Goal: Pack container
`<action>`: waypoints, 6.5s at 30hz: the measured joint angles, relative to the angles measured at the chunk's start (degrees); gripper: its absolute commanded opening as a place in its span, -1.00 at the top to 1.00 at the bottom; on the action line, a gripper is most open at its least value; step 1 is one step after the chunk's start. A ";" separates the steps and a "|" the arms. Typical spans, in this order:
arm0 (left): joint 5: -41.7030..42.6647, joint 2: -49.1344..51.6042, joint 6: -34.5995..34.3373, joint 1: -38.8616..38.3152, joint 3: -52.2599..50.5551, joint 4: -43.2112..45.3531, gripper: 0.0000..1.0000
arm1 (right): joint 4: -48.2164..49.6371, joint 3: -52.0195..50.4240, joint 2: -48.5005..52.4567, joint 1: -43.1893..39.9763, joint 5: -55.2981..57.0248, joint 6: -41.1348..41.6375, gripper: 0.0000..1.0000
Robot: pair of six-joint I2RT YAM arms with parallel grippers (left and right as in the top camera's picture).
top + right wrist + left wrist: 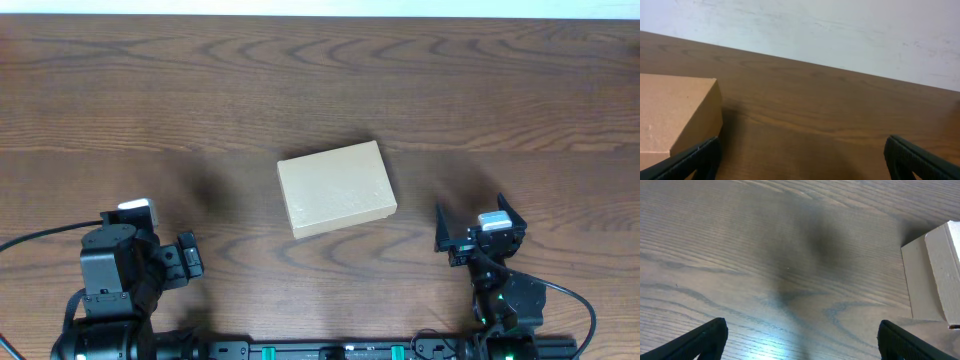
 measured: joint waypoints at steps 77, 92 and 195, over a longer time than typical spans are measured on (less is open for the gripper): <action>4.74 -30.58 13.05 -2.71 -34.34 40.98 -0.90 | 0.13 0.00 0.00 0.00 -0.31 0.72 -0.99; 5.81 -32.00 11.54 -2.71 -39.80 46.27 -0.91 | 0.13 -0.02 0.00 0.00 -0.33 0.72 -0.99; 4.72 -32.00 5.49 -2.71 -39.82 46.34 -0.90 | 0.13 -0.02 0.00 0.00 -0.31 0.72 -0.98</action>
